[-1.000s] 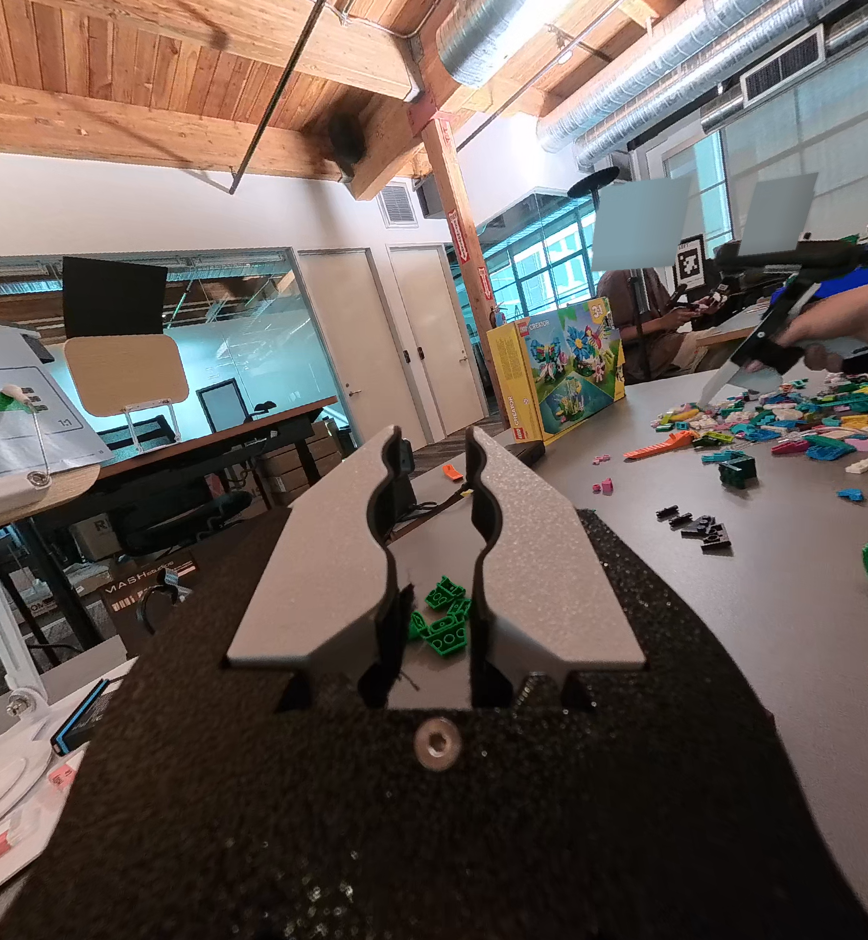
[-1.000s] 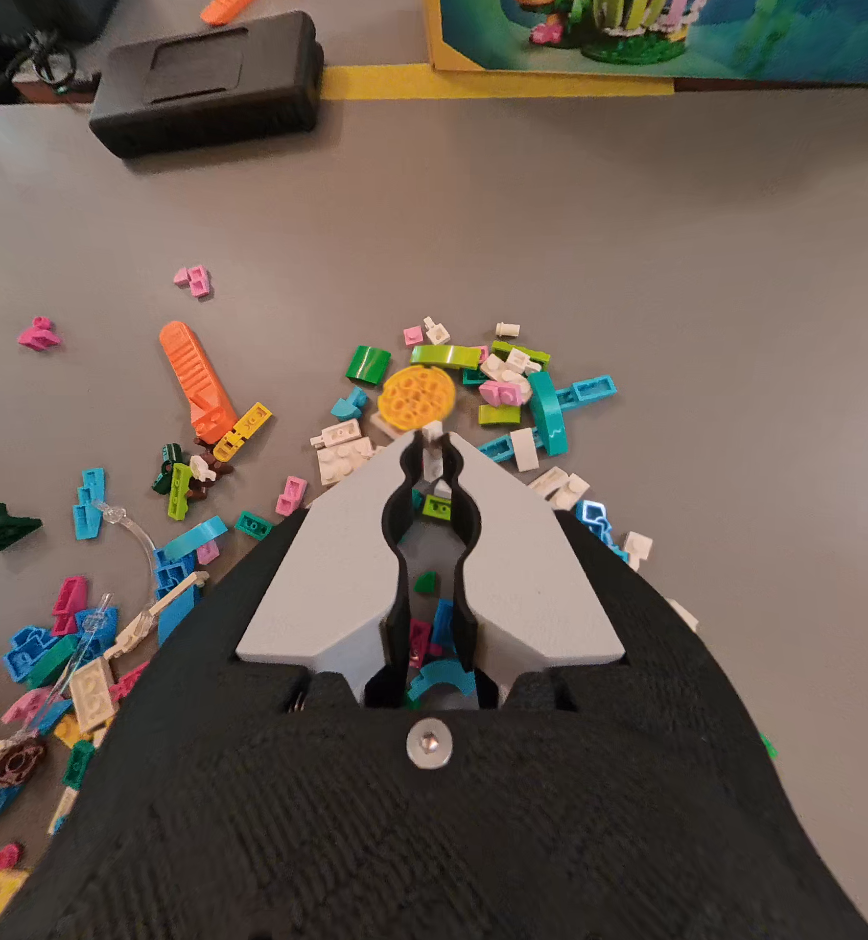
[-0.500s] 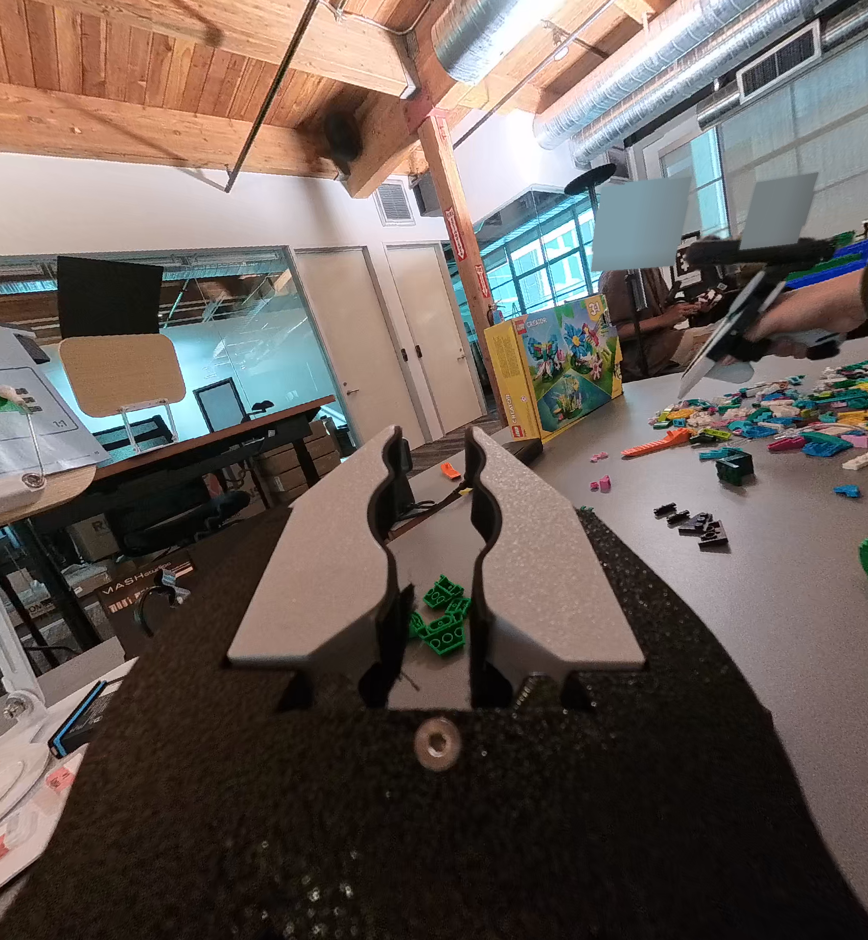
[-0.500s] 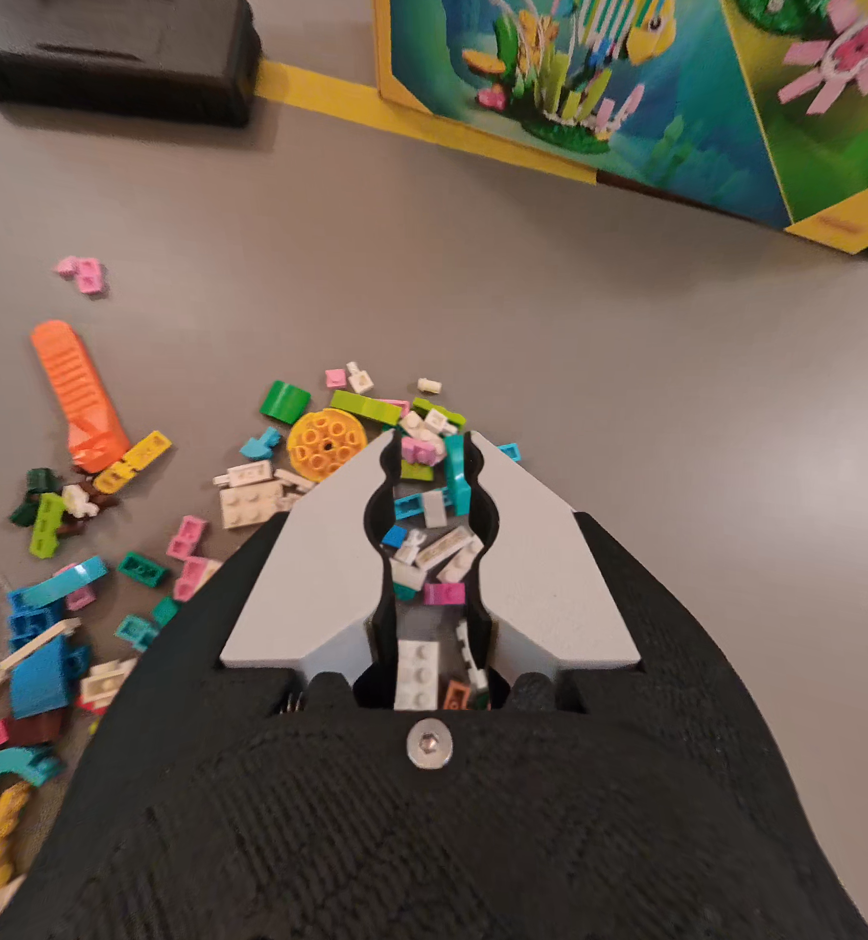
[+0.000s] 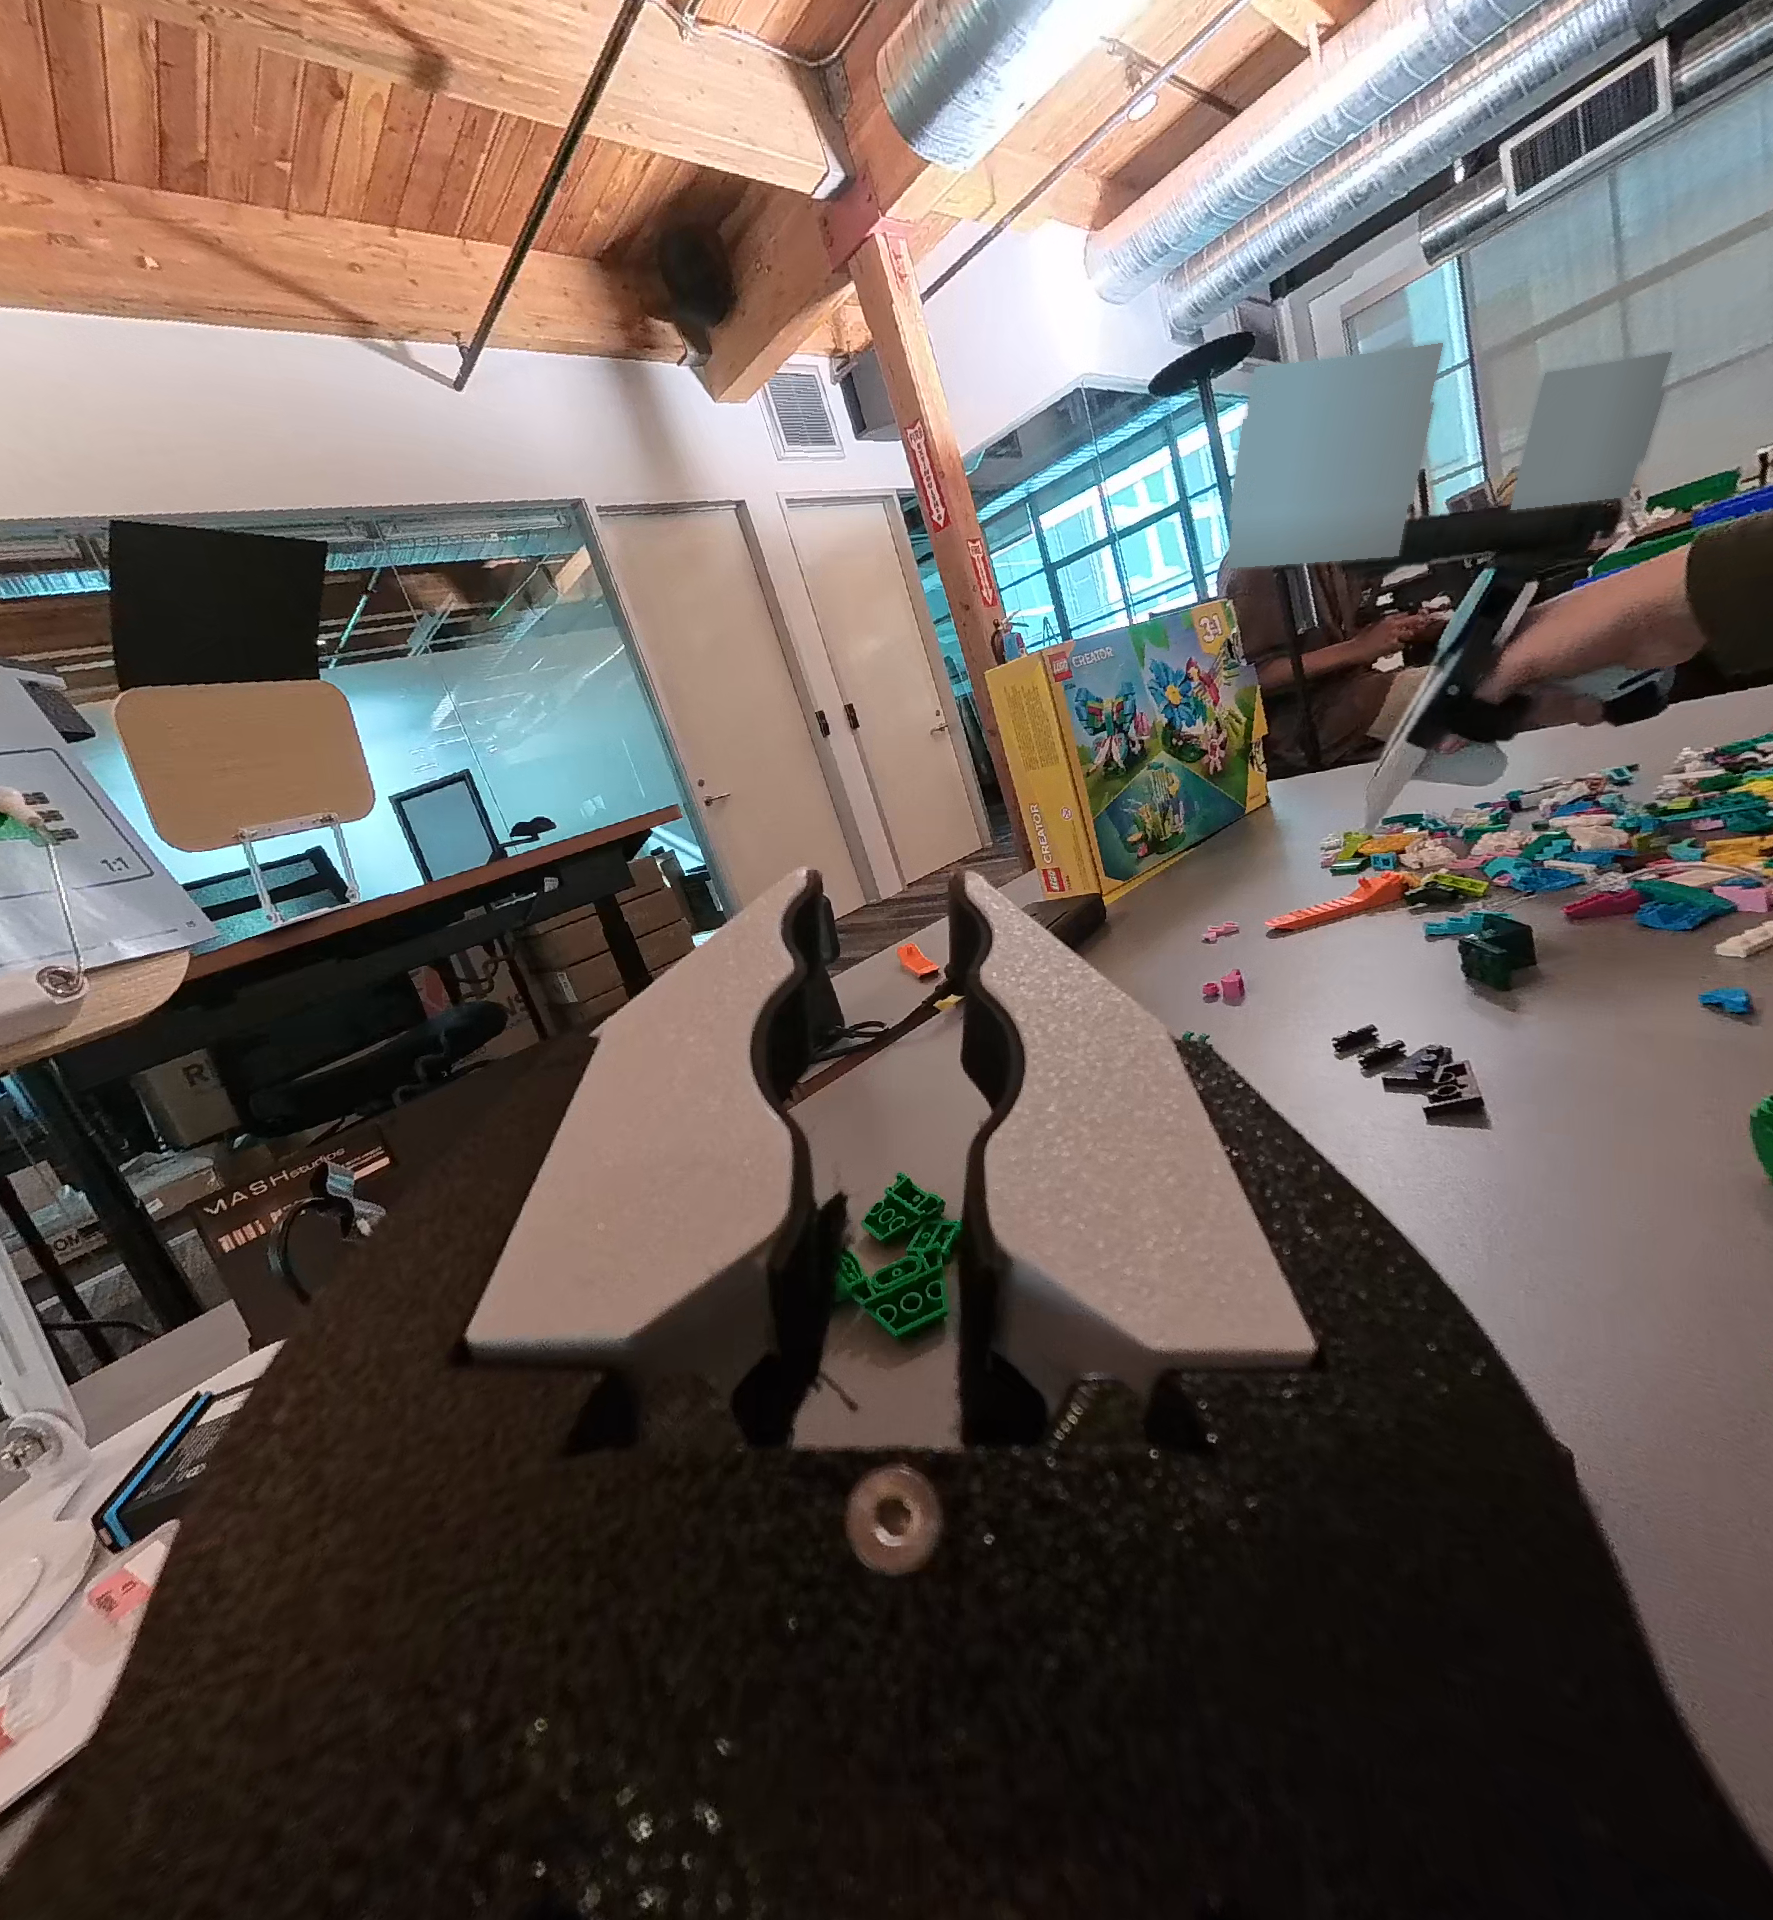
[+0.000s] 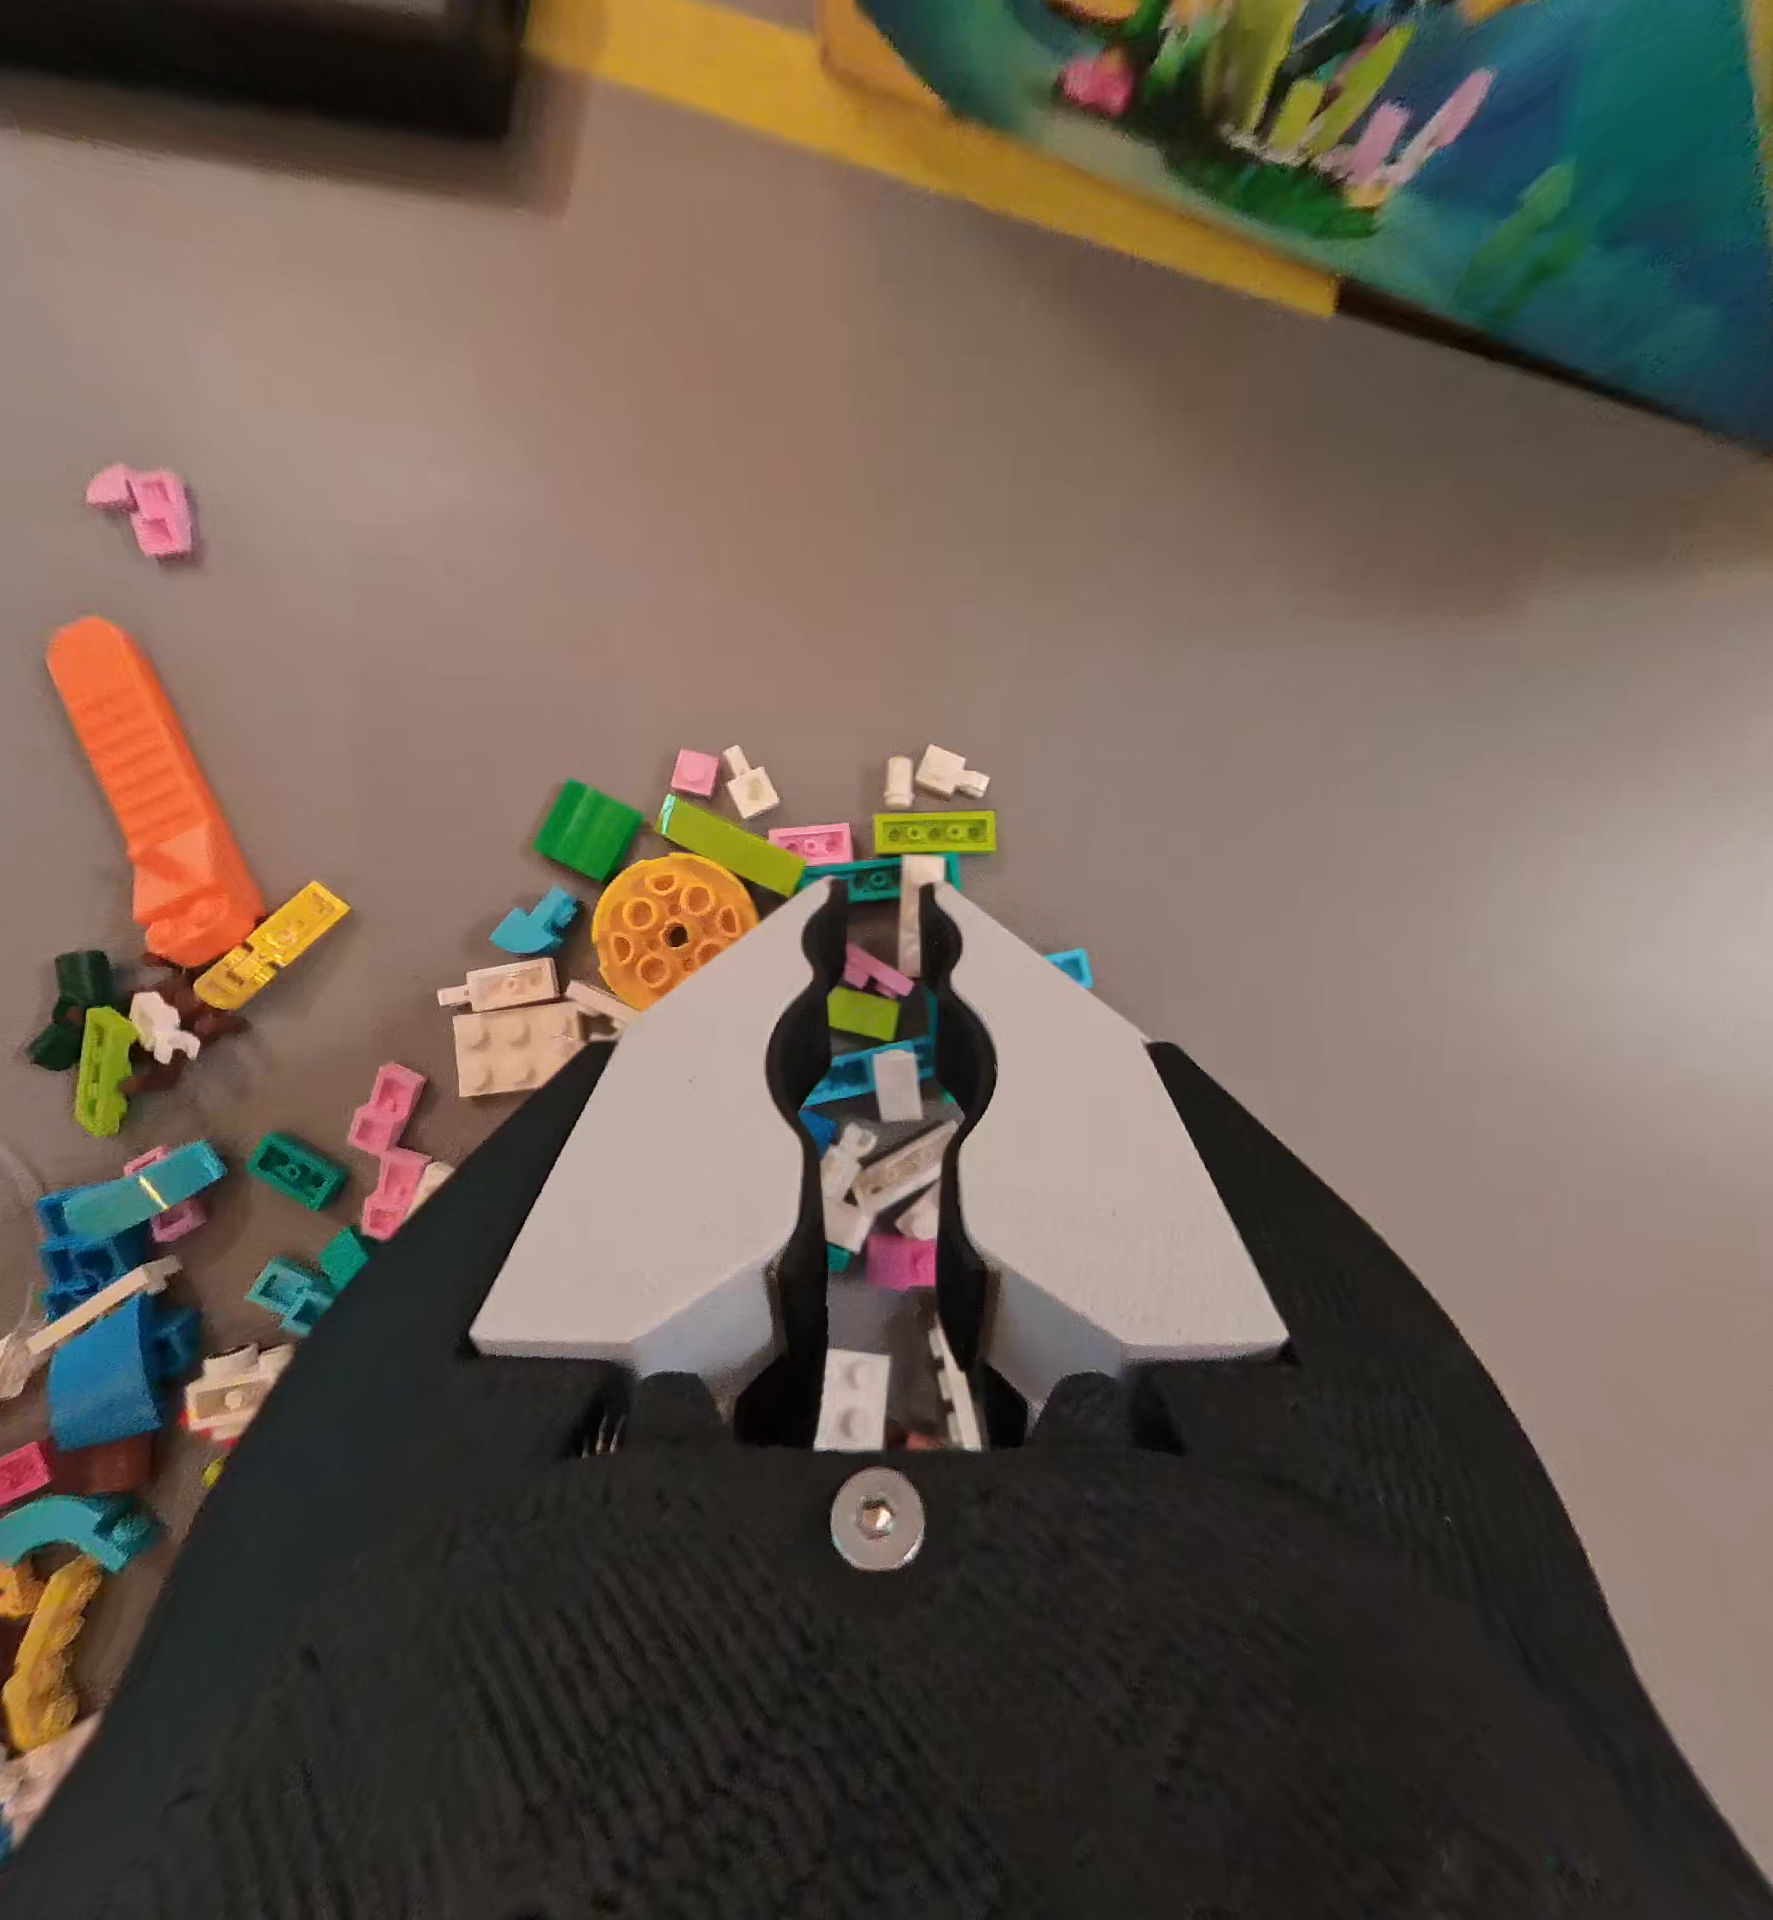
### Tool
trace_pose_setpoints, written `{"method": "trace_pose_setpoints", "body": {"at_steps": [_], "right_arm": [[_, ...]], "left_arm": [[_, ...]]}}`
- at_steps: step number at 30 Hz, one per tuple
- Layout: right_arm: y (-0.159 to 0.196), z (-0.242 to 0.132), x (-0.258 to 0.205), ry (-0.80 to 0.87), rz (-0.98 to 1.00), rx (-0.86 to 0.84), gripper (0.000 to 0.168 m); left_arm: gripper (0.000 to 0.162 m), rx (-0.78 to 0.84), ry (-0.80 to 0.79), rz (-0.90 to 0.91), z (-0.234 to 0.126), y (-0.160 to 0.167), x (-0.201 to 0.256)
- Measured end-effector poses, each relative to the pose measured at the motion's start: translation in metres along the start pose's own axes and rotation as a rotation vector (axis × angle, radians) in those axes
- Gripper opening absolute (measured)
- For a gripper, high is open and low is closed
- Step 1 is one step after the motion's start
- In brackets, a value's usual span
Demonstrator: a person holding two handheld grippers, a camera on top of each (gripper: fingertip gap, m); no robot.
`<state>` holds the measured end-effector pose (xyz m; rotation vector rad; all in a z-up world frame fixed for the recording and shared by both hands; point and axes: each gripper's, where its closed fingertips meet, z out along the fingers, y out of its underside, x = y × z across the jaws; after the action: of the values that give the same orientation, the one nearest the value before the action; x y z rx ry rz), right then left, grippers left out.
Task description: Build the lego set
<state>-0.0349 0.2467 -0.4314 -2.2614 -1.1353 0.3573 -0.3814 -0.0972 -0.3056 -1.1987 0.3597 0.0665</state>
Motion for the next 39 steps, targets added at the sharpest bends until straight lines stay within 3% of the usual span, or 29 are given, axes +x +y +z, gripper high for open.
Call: {"method": "trace_pose_setpoints", "body": {"at_steps": [4, 8, 15, 20, 26, 29, 33, 36, 39], "right_arm": [[-0.015, 0.007, -0.002, 0.034, -0.034, 0.062, 0.015], [-0.038, -0.018, 0.012, 0.098, 0.018, 0.203, 0.013], [0.012, -0.048, 0.034, 0.176, -0.019, 0.089, 0.013], [0.052, -0.054, 0.028, 0.052, 0.084, 0.031, 0.018], [0.068, -0.047, 0.034, 0.068, 0.103, -0.015, 0.016], [0.056, -0.052, 0.043, 0.188, 0.032, 0.072, 0.02], [0.048, -0.09, 0.044, 0.298, -0.067, 0.271, 0.025], [0.076, -0.111, 0.037, 0.24, -0.064, 0.312, 0.027], [0.107, -0.117, 0.005, -0.003, -0.034, 0.323, 0.035]], "left_arm": [[0.021, 0.001, 0.0, -0.002, 0.0, 0.0, 0.0], [0.021, 0.004, -0.002, -0.007, -0.001, -0.001, -0.001], [0.021, 0.002, -0.001, -0.007, 0.0, 0.0, -0.001], [0.021, 0.0, -0.001, -0.005, 0.0, 0.0, -0.001], [0.021, -0.001, -0.002, -0.003, 0.0, 0.0, -0.001], [0.021, 0.002, -0.007, -0.004, -0.001, 0.0, -0.002], [0.021, 0.01, -0.02, -0.017, -0.002, -0.001, -0.005], [0.022, 0.01, -0.022, -0.019, -0.002, -0.001, -0.006], [0.022, 0.003, -0.022, -0.013, -0.001, 0.0, -0.005]]}}
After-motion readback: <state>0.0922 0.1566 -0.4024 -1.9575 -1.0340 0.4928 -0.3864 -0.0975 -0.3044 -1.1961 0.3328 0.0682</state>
